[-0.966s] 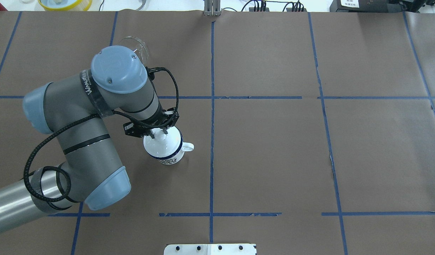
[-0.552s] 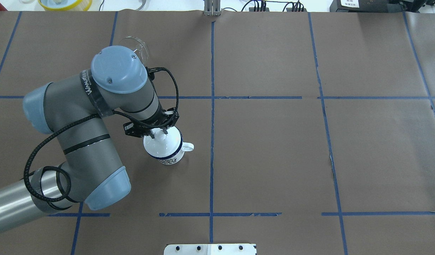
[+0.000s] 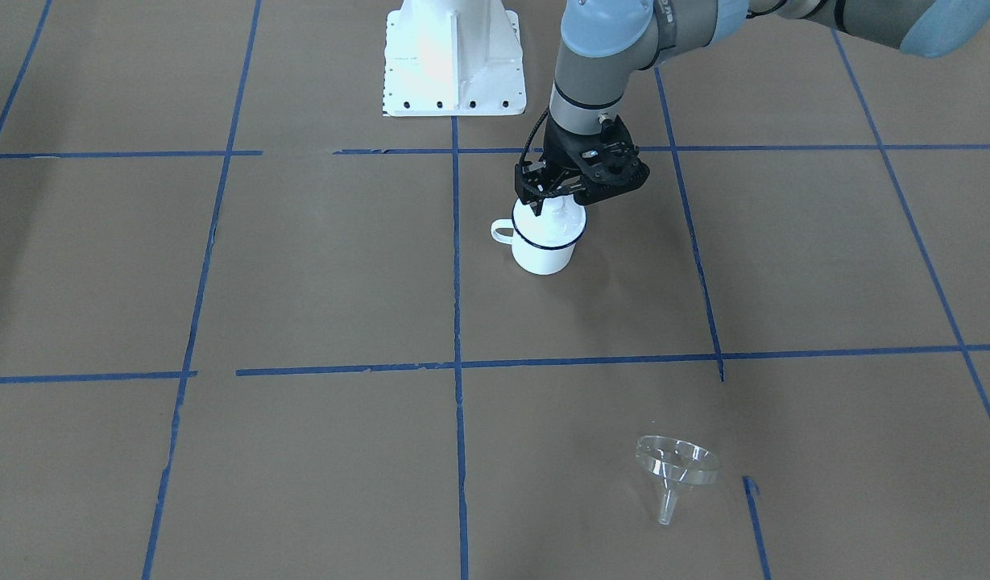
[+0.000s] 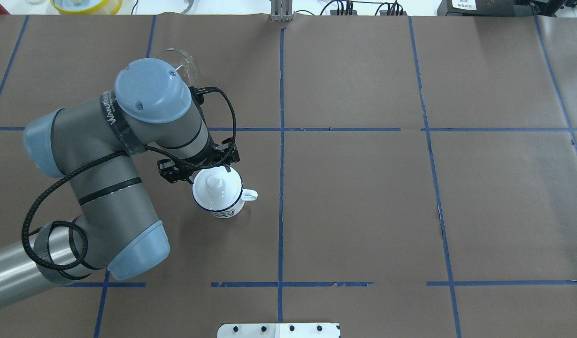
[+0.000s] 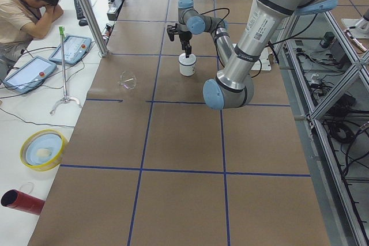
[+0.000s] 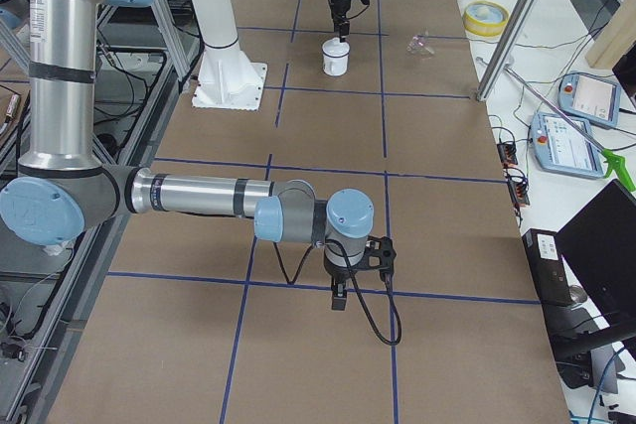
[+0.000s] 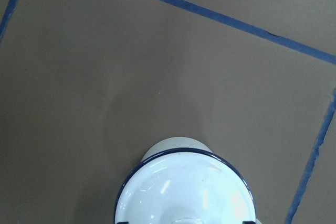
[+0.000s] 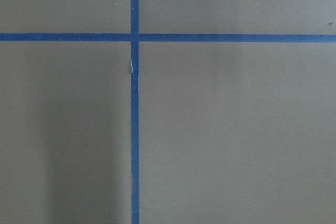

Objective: Remove funnel from cup

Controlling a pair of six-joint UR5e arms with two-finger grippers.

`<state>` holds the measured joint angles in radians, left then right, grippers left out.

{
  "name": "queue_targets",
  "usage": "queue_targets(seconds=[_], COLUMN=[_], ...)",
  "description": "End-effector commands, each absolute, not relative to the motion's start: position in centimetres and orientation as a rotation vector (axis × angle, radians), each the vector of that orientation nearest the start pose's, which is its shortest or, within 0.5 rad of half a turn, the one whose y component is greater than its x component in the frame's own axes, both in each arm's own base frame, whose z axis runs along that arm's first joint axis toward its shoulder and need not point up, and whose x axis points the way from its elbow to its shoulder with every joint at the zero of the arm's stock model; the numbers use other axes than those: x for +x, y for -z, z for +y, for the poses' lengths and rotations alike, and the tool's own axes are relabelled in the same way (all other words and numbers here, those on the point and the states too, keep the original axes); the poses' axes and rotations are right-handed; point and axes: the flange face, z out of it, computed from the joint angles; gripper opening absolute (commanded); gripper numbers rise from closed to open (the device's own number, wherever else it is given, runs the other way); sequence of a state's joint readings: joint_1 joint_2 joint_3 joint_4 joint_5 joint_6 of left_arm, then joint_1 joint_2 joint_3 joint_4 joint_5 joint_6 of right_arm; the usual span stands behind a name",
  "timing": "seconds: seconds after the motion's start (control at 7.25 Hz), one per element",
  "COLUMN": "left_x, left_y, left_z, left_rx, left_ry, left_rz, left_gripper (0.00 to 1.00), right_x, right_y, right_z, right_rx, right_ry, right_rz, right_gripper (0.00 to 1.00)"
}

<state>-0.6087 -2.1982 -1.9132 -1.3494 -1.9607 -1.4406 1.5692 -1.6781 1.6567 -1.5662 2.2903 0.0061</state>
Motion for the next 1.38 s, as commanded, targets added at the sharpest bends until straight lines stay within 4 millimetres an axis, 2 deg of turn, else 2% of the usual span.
queue_targets(seconds=[0.0,0.14,0.28,0.41,0.55,0.83,0.97,1.1,1.24], left_x=[34.9,29.3,23.9,17.7,12.0,-2.6,-7.3,-7.3,-8.0], left_y=[-17.5,-19.2,-22.1,-25.9,-31.2,-43.4,-50.9,-58.6,-61.2], left_z=[-44.0,-46.3,-48.7,-50.5,-51.5,-53.3,-52.6,-48.3,-46.7], left_rx=[0.093,0.176,0.209,0.253,0.257,0.246,0.171,0.034,0.004], left_ry=[0.186,0.137,0.031,-0.044,-0.109,-0.159,-0.142,-0.09,-0.065], left_rz=[0.889,0.866,0.847,0.804,0.759,0.683,0.72,0.798,0.825], left_gripper=[1.0,1.0,1.0,1.0,1.0,1.0,1.0,1.0,1.0], right_x=[6.7,6.7,6.7,6.7,6.7,6.7,6.7,6.7,6.7], right_y=[-67.0,-67.0,-67.0,-67.0,-67.0,-67.0,-67.1,-67.0,-67.0], right_z=[-44.5,-44.5,-44.5,-44.5,-44.5,-44.5,-44.5,-44.5,-44.5], right_rx=[-0.019,-0.019,-0.019,-0.019,-0.019,-0.019,-0.02,-0.019,-0.019], right_ry=[-0.01,-0.01,-0.01,-0.01,-0.01,-0.01,-0.011,-0.01,-0.01], right_rz=[-0.719,-0.719,-0.719,-0.719,-0.719,-0.719,-0.719,-0.719,-0.719], right_gripper=[1.0,1.0,1.0,1.0,1.0,1.0,1.0,1.0,1.0])
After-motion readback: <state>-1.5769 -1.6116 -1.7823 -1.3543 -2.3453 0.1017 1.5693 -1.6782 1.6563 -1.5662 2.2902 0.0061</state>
